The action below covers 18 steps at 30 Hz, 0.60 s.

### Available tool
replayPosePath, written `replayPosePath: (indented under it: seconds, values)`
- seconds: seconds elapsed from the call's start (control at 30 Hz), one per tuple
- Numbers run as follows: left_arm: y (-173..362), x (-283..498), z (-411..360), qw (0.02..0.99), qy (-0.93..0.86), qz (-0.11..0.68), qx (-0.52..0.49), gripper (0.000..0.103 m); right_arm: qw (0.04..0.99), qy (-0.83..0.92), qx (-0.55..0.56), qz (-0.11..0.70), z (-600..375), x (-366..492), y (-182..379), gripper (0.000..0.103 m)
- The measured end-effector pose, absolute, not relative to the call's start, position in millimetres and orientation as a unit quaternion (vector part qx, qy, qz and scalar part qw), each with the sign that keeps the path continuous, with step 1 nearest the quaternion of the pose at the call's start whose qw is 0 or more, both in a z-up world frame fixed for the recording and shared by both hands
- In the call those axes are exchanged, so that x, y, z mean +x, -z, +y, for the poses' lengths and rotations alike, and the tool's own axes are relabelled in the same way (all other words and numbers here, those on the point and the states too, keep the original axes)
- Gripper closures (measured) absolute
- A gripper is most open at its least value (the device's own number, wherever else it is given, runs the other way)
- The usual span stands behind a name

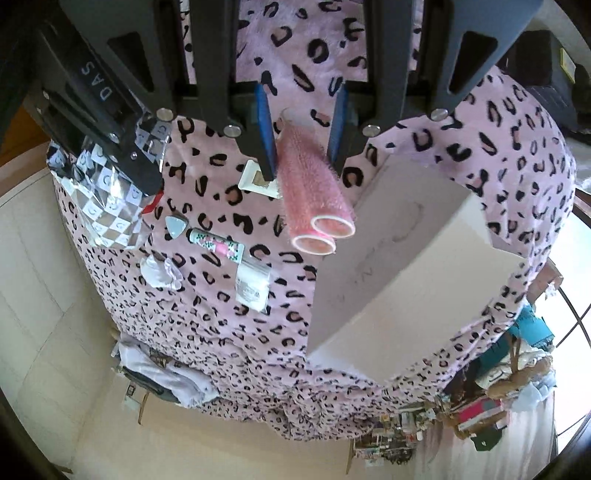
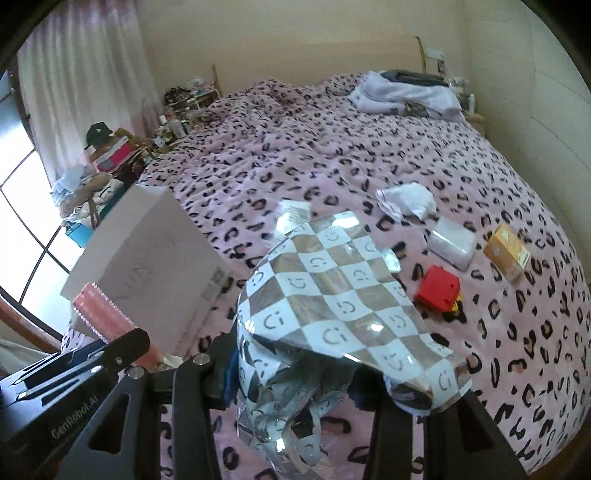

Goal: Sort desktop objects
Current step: 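Carry rollers in left tool and foil in right tool to white cardboard box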

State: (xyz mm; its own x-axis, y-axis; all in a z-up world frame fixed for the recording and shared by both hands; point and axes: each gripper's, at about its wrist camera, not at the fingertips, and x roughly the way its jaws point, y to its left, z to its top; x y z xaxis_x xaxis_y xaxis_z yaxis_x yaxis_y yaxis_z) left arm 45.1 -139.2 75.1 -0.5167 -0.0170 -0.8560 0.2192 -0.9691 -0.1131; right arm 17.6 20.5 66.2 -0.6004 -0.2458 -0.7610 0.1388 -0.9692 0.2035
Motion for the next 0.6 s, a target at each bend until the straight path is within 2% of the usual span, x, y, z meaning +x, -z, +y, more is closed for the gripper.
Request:
replayPosePath:
  seconds: [0.37, 0.6]
  values:
    - [-141, 60, -184, 0.104, 0.878, 0.097, 0.457, 0.075, 0.138, 0.900, 0.411, -0.040, -22, 19, -109, 0.058]
    - [-147, 56, -228, 0.132, 0.867, 0.112, 0.467, 0.075, 0.174, 0.895, 0.410, -0.016, -69, 9, -124, 0.058]
